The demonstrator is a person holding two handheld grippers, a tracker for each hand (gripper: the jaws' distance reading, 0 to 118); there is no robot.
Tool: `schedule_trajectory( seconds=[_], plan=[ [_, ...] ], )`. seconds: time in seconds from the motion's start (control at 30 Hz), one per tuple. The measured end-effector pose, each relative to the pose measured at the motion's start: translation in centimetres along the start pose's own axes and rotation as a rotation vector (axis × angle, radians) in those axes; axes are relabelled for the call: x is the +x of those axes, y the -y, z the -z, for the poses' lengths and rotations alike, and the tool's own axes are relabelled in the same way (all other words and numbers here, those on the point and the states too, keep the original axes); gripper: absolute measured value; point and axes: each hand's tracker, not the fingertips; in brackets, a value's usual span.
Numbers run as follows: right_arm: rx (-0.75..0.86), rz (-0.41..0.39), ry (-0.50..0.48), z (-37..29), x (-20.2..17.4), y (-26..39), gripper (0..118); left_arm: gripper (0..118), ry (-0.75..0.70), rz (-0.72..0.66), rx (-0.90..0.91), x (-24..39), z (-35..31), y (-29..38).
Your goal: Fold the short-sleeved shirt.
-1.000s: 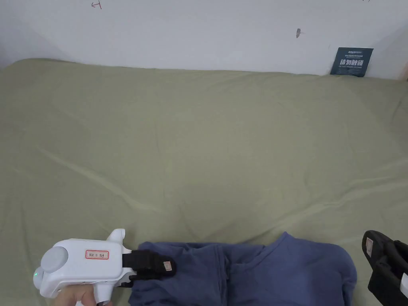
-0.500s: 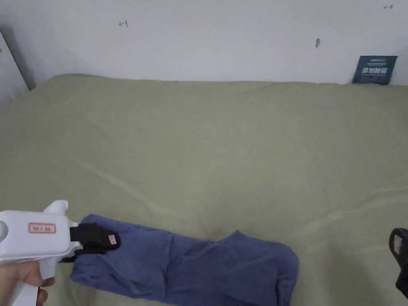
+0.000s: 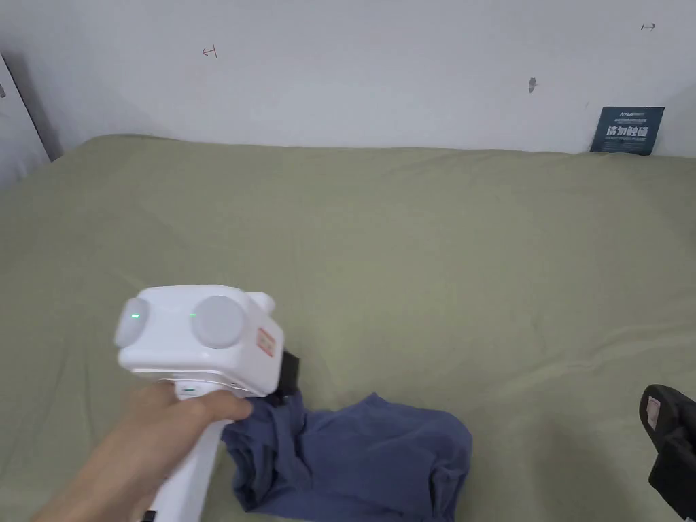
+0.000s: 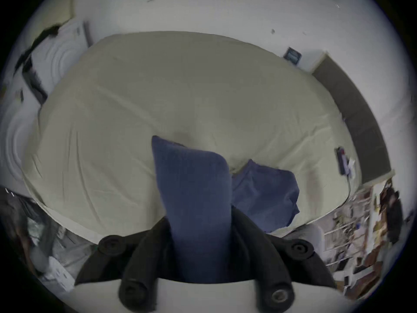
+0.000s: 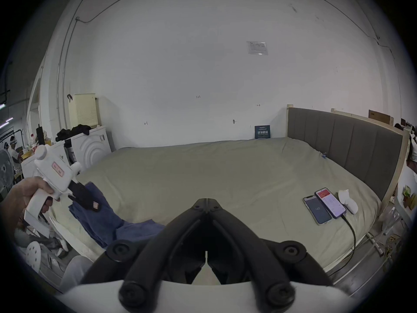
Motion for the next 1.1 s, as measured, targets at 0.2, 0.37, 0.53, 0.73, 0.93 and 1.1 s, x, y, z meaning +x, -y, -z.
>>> schedule_trajectory(
  seconds=[0.2,0.37,0.53,0.73,0.93,1.1],
  plan=[
    [-0.008,0.042,0.014,-0.1,0.9,0.0,1,21,-0.023,0.202,-0.04,10.0,4.6,1.2],
    [-0.014,0.052,0.032,-0.7,1.4,0.0,1,112,0.145,0.207,0.025,14.7,8.1,0.8],
    [-0.027,0.056,0.05,-0.9,2.0,0.2,1,96,0.35,0.041,0.002,11.4,4.9,0.1],
    [-0.06,0.097,0.027,0.5,1.9,1.3,1,0,0.556,-0.082,0.072,3.6,3.7,1.1],
    [-0.118,0.086,0.004,1.7,0.8,2.3,1,0,0.679,-0.084,-0.084,3.9,9.5,3.9],
    [-0.174,0.067,-0.007,2.1,0.6,3.1,1,0,0.691,-0.122,-0.155,3.9,16.9,6.7]
  ],
)
